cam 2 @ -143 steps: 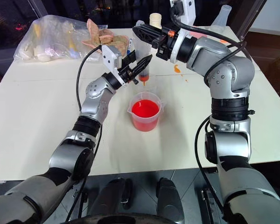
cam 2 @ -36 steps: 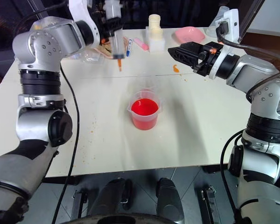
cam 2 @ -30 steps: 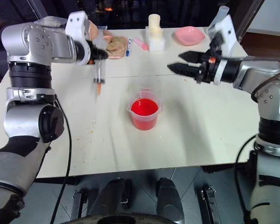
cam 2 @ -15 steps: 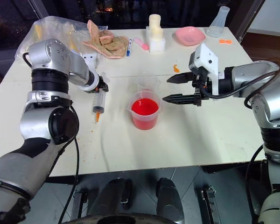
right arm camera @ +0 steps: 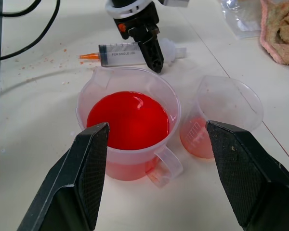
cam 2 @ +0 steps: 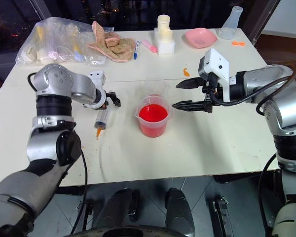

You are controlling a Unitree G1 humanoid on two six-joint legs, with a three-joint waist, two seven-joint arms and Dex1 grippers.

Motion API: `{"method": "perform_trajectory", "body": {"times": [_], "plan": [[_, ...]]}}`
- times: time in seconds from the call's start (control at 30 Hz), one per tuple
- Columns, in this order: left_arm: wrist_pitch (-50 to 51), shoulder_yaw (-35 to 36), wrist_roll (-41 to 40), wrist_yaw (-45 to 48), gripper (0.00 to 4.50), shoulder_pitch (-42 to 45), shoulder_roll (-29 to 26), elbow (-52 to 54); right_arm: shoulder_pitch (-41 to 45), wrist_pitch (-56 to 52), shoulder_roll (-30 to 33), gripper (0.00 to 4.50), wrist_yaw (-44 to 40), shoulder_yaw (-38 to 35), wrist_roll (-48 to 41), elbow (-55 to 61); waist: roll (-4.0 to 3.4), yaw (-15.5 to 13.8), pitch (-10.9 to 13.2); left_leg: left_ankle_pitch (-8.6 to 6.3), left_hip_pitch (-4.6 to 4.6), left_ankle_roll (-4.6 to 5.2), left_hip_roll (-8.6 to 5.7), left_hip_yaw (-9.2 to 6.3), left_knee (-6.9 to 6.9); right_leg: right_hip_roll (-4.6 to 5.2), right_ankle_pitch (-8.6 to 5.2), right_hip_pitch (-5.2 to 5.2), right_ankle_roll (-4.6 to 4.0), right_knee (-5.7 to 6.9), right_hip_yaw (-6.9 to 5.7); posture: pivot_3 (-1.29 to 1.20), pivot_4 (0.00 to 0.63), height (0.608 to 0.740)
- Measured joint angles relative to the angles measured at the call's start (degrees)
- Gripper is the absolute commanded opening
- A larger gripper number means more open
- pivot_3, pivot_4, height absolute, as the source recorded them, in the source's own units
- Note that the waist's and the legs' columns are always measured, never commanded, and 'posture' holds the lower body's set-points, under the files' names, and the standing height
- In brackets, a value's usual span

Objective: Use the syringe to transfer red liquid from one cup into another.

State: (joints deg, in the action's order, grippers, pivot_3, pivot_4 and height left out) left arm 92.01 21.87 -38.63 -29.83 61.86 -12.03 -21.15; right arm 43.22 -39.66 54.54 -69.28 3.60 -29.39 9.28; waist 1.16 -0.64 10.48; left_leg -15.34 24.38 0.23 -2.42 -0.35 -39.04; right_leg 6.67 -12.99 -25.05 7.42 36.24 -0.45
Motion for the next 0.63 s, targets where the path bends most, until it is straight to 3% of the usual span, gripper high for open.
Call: {"method": "perform_trajectory", "body": {"times": [0.13, 0.3, 0.4, 0.63], "plan": [[0.0, 2.9, -4.1, -0.4, 4.48, -3.9, 0.9, 15.6, 0.0, 0.5, 0.0, 3.33, -0.4, 0.0, 0.4, -0.4, -0.01, -0.1, 0.0, 0.03, 0.03, -0.04, -0.01, 0.01, 0.00, -0.10, 0.02, -0.02, -0.04, 0.00, 0.00, 0.00, 0.150, 0.740], [0.0, 10.0, -12.4, 0.9, 4.48, -9.7, 2.8, 27.3, 0.0, 1.4, -0.2, 3.33, -1.4, 0.4, 1.2, -1.2, -0.02, 0.0, 0.0, 0.04, -0.01, -0.03, -0.02, 0.01, -0.01, -0.14, 0.03, 0.03, -0.04, -0.02, -0.01, 0.00, 0.150, 0.740], [0.0, 9.8, -16.0, 0.5, 4.48, -13.2, -1.0, 31.7, 0.0, 1.9, -0.3, 3.33, -2.1, 0.5, 1.6, -1.9, -0.03, 0.1, 0.0, 0.06, -0.01, -0.06, 0.03, 0.00, -0.01, -0.20, 0.05, 0.00, -0.08, 0.00, 0.00, 0.00, 0.150, 0.740], [0.0, 7.9, -37.7, -7.6, 4.48, -23.8, -11.0, 36.0, 0.1, 3.4, -0.4, 3.33, -4.6, 0.8, 2.2, -2.9, -0.03, -0.1, 0.0, 0.06, -0.06, -0.06, 0.03, -0.03, -0.03, -0.17, 0.07, 0.05, -0.12, 0.00, 0.10, 0.00, 0.150, 0.740]]}}
